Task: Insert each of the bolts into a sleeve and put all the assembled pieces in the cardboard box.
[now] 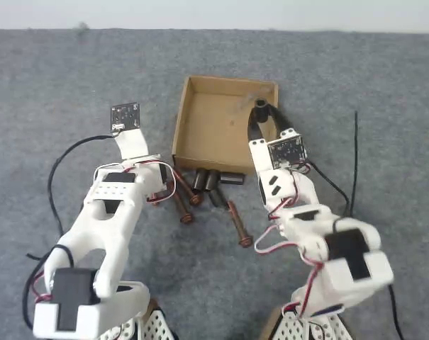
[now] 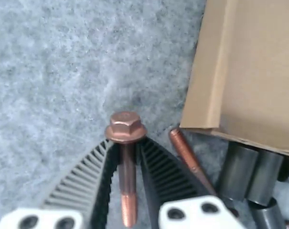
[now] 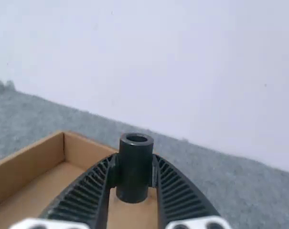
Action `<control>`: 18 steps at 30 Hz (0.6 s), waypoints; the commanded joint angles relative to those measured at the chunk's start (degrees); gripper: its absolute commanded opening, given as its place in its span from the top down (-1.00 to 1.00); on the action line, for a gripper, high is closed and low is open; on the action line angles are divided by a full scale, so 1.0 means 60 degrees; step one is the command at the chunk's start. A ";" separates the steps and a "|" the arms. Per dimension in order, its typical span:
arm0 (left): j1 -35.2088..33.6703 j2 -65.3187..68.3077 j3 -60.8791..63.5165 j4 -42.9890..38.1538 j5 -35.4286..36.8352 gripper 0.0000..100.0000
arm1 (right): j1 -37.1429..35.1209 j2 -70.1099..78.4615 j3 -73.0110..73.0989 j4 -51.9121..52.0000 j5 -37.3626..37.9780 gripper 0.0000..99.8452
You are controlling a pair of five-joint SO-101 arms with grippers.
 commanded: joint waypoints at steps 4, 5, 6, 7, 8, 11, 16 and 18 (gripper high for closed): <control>0.0073 -0.0527 -0.0110 -0.0308 -0.0088 0.97 | 0.0300 0.1531 -0.1187 -0.1678 0.0132 0.99; 0.0073 -0.0527 -0.0110 -0.0308 -0.0088 0.97 | 0.0359 0.1780 -0.1201 -0.1897 0.0103 0.99; 0.0073 -0.0527 -0.0110 -0.0308 -0.0088 0.97 | 0.0388 0.2044 -0.1187 -0.2073 0.0103 0.99; 0.0073 -0.0527 -0.0110 -0.0308 -0.0088 0.97 | 0.0388 0.2293 -0.1172 -0.2234 0.0103 0.99; 0.0073 -0.0527 -0.0110 -0.0308 -0.0088 0.97 | 0.0403 0.2484 -0.1084 -0.2469 0.0103 0.99; 0.0073 -0.0527 -0.0110 -0.0308 -0.0088 0.97 | 0.0403 0.2777 -0.0557 -0.3319 0.0132 0.99; 0.0073 -0.0527 -0.0110 -0.0308 -0.0088 0.97 | 0.0198 0.2498 0.0850 -0.4359 0.0103 0.99; 0.0073 -0.0527 -0.0110 -0.0308 -0.0088 0.97 | 0.0110 0.2308 0.1436 -0.4667 0.0088 0.99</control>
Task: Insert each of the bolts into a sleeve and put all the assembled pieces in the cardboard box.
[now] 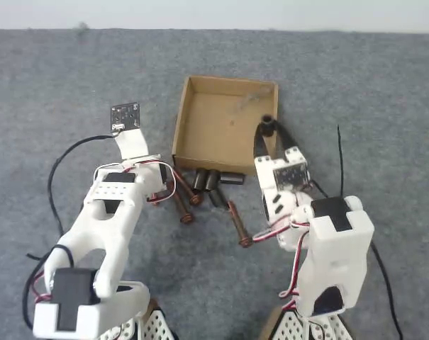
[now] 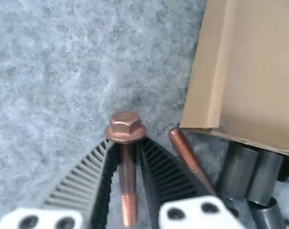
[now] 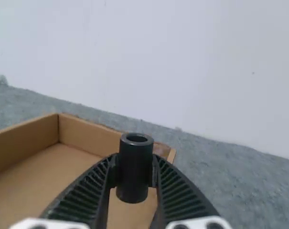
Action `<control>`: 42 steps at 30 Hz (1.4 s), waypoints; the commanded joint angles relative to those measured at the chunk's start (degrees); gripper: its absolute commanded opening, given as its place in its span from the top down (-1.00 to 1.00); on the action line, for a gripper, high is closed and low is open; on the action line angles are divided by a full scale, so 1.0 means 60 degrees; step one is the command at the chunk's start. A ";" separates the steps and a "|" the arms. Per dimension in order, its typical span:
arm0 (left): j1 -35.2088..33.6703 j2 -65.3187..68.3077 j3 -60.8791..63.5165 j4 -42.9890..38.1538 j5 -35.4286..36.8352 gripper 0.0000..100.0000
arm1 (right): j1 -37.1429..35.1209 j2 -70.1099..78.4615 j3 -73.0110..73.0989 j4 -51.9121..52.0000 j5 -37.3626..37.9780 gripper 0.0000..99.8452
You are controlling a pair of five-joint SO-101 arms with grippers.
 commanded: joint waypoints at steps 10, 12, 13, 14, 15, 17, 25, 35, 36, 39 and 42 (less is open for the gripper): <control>0.0073 -0.0527 -0.0095 -0.0264 -0.0088 0.97 | -0.0300 -0.1004 0.2344 -0.1282 0.0029 0.99; 0.0073 -0.0527 -0.0095 -0.0264 -0.0088 0.97 | -0.0330 -0.1004 0.2608 -0.1560 0.0029 0.99; 0.0073 -0.0527 -0.0095 -0.0264 -0.0088 0.97 | -0.0388 -0.1004 0.2755 -0.1766 -0.0059 0.99; 0.0073 -0.0527 -0.0095 -0.0249 -0.0088 0.97 | -0.0418 -0.1004 0.2916 -0.1927 -0.0220 0.99; 0.0073 -0.0527 -0.0095 -0.0249 -0.0088 0.97 | -0.0476 -0.1004 0.3062 -0.1985 -0.0337 0.99; 0.0073 -0.0527 -0.0095 -0.0249 -0.0088 0.97 | -0.0579 -0.1018 0.3267 -0.2029 -0.0484 0.99; 0.0073 -0.0527 -0.0081 -0.0249 -0.0088 0.97 | -0.1516 -0.1018 0.3897 -0.2059 -0.1128 0.99; 0.0073 -0.0527 -0.0081 -0.0249 -0.0088 0.97 | -0.1678 -0.1018 0.3941 -0.2029 -0.1158 0.99; 0.0073 -0.0527 -0.0081 -0.0249 -0.0088 0.97 | -0.1678 -0.1018 0.3941 -0.2029 -0.1158 0.99; 0.0073 -0.0527 -0.0081 -0.0264 -0.0088 0.97 | -0.1678 -0.1018 0.3941 -0.2015 -0.1158 0.99; 0.0073 -0.0601 -0.0095 -0.0293 -0.0073 0.97 | -0.1810 -0.1004 0.3941 -0.2000 -0.1158 0.99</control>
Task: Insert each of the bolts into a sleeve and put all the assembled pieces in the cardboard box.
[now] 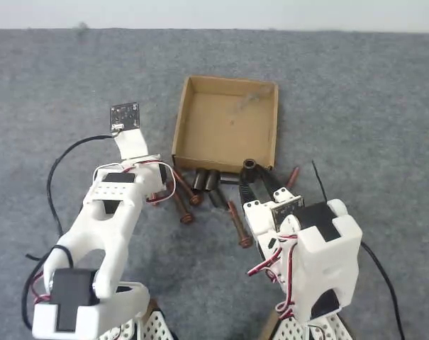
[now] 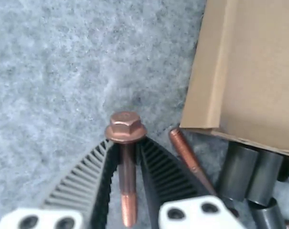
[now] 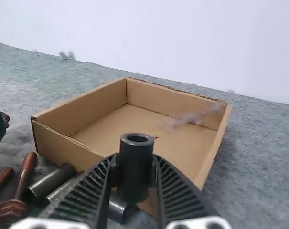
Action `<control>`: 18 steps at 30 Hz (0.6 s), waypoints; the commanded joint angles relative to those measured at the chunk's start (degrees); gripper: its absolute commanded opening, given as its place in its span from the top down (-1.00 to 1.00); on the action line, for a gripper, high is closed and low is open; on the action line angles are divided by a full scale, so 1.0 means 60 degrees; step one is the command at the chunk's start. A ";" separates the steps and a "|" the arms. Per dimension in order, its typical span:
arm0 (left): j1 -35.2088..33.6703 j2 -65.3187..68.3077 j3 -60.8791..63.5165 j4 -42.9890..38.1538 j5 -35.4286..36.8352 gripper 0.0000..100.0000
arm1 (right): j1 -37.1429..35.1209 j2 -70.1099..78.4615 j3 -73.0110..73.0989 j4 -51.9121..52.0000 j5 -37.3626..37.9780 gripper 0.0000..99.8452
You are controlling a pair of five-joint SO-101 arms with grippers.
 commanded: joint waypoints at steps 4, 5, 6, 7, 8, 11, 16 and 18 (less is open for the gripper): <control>0.0293 -0.0630 -0.0198 -0.0308 -0.0073 0.97 | -0.0227 -0.0652 0.0278 -0.0227 -0.0073 0.99; 0.0396 -0.0630 -0.0286 -0.0308 -0.0073 0.97 | -0.0227 -0.0652 0.0278 -0.0227 -0.0073 0.99; 0.0469 -0.0630 -0.0388 -0.0308 -0.0073 0.97 | -0.0242 -0.0637 0.0278 -0.0227 -0.0073 0.99; 0.0469 -0.0630 -0.0476 -0.0308 -0.0073 0.97 | -0.0242 -0.0637 0.0278 -0.0227 -0.0073 0.99; 0.0454 -0.0630 -0.0564 -0.0308 -0.0073 0.97 | -0.0242 -0.0637 0.0278 -0.0227 -0.0073 0.99; 0.0440 -0.0630 -0.0842 -0.0308 -0.0073 0.97 | -0.0227 -0.0637 0.0278 -0.0227 -0.0073 0.99; 0.0469 -0.0630 -0.1531 -0.0308 -0.0059 0.97 | -0.0212 -0.0637 0.0278 -0.0227 -0.0059 0.99; 0.0484 -0.0630 -0.1853 -0.0308 -0.0059 0.97 | -0.0212 -0.0637 0.0278 -0.0227 -0.0059 0.99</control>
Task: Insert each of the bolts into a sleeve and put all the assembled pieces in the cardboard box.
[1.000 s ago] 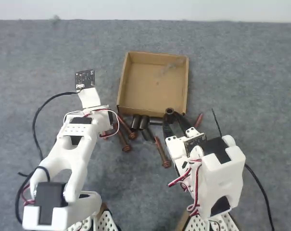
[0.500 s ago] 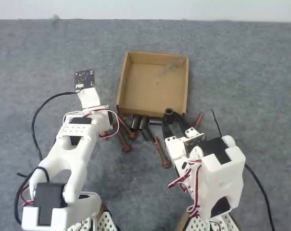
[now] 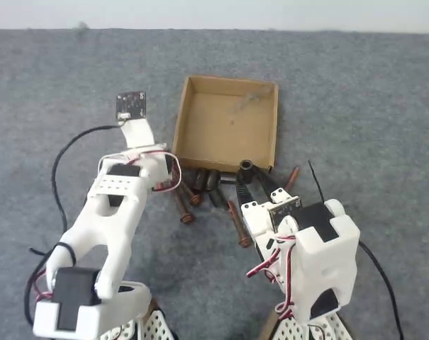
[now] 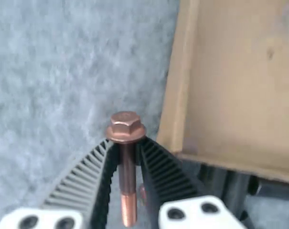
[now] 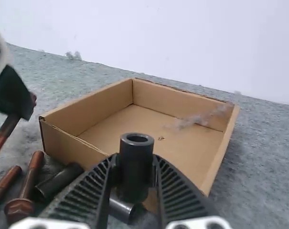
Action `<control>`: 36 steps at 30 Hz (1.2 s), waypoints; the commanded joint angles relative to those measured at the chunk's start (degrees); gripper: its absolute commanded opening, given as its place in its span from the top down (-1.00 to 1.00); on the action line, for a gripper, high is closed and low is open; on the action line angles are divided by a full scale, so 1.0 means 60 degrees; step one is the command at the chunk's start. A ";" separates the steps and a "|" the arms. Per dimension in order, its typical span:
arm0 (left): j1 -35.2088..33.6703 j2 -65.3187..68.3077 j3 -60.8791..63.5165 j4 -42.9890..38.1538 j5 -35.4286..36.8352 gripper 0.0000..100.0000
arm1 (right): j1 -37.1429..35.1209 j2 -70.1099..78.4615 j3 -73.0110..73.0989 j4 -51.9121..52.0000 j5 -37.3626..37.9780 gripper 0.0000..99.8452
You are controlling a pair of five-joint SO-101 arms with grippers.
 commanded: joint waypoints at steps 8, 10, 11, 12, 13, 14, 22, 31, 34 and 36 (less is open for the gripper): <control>0.0132 -0.0645 -0.1853 -0.0308 -0.0044 0.97 | 0.0007 -0.0681 0.0278 -0.0227 -0.0044 0.99; 0.0132 -0.0645 -0.1985 -0.0308 -0.0044 0.97 | 0.0007 -0.0681 0.0278 -0.0227 -0.0044 0.99; 0.0132 -0.0747 -0.2000 -0.0308 -0.0044 0.97 | 0.0007 -0.0681 0.0278 -0.0227 -0.0044 0.99; 0.0132 -0.0923 -0.1956 -0.0308 -0.0044 0.97 | 0.0007 -0.0681 0.0278 -0.0227 -0.0044 0.99; 0.0147 -0.1172 -0.1883 -0.0308 -0.0044 0.97 | 0.0007 -0.0681 0.0278 -0.0227 -0.0044 0.99; 0.0161 -0.1480 -0.1810 -0.0308 -0.0044 0.97 | 0.0007 -0.0681 0.0278 -0.0227 -0.0044 0.99; 0.1245 -0.4234 -0.0916 -0.0308 -0.0029 0.97 | 0.0007 -0.0652 0.0278 -0.0227 -0.0044 0.99; 0.2227 -0.6081 -0.0784 -0.0278 -0.0029 0.97 | 0.0007 -0.0652 0.0278 -0.0227 -0.0044 0.99; 0.2667 -0.6608 -0.0462 -0.0293 -0.0029 0.97 | 0.0007 -0.0652 0.0278 -0.0227 -0.0044 0.99; 0.3033 -0.6974 -0.0095 -0.0308 -0.0029 0.97 | 0.0007 -0.0652 0.0278 -0.0227 -0.0044 0.99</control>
